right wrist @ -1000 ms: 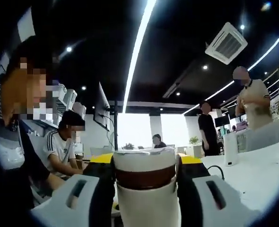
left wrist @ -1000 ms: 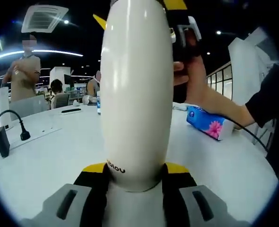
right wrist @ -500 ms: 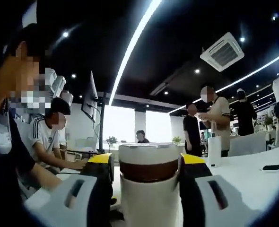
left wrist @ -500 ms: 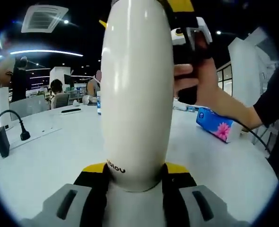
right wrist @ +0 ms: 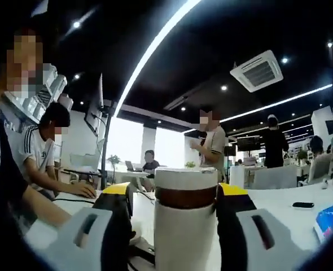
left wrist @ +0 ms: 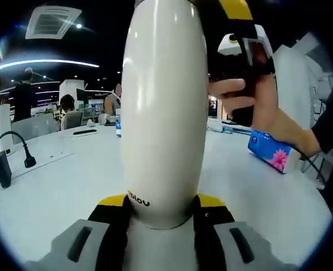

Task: Grasp the water cup twist off the cup lid place the cup lid on the table

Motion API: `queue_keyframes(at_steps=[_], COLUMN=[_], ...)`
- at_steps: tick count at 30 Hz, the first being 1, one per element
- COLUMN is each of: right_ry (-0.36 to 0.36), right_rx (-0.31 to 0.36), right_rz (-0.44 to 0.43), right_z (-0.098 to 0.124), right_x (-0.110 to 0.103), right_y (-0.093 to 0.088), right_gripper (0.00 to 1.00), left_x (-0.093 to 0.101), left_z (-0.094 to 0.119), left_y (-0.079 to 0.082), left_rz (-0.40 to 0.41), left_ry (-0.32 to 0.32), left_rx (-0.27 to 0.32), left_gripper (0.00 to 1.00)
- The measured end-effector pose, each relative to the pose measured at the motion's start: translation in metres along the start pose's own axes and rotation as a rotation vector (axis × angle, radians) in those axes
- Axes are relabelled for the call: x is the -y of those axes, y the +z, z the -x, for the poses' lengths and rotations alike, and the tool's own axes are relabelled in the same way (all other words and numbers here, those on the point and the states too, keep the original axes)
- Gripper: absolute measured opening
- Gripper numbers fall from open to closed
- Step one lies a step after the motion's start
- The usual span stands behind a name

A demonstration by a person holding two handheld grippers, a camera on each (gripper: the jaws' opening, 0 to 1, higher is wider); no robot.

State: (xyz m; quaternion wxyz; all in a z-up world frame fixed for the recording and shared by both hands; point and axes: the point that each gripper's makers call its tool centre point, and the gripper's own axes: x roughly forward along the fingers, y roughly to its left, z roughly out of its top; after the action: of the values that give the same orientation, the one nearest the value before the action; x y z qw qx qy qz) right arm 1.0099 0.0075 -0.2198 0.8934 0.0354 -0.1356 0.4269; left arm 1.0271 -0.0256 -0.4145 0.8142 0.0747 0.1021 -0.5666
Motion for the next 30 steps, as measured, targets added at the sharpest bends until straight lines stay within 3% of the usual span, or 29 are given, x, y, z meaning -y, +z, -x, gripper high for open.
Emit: queue_keyframes(at_steps=[6,12,20,24,30], right_ry=[-0.07,-0.152,-0.295,-0.318,-0.295], right_rx=[-0.005,-0.025,-0.051,-0.021,-0.02], right_rz=[0.02,0.101,0.164,0.144,0.14], right_z=[0.006,0.011,0.014,0.016,0.008], right_x=[-0.004,-0.006,0.012,0.02,0.015], right_y=[0.004,0.007,0.008,0.017,0.014], right_gripper=[0.61,0.61,0.61,0.6,0.56], left_x=[0.001,0.001,0.002,0.002,0.002], left_z=[0.0,0.001,0.001,0.001,0.001], left_y=[0.0,0.0,0.0,0.0,0.0], left_rz=[0.0,0.001,0.002,0.002,0.002], left_ry=[0.002,0.006,0.008,0.009,0.008], left_rx=[0.0,-0.001,-0.001,0.0,0.0], left_gripper=[0.46,0.46,0.46,0.46,0.46])
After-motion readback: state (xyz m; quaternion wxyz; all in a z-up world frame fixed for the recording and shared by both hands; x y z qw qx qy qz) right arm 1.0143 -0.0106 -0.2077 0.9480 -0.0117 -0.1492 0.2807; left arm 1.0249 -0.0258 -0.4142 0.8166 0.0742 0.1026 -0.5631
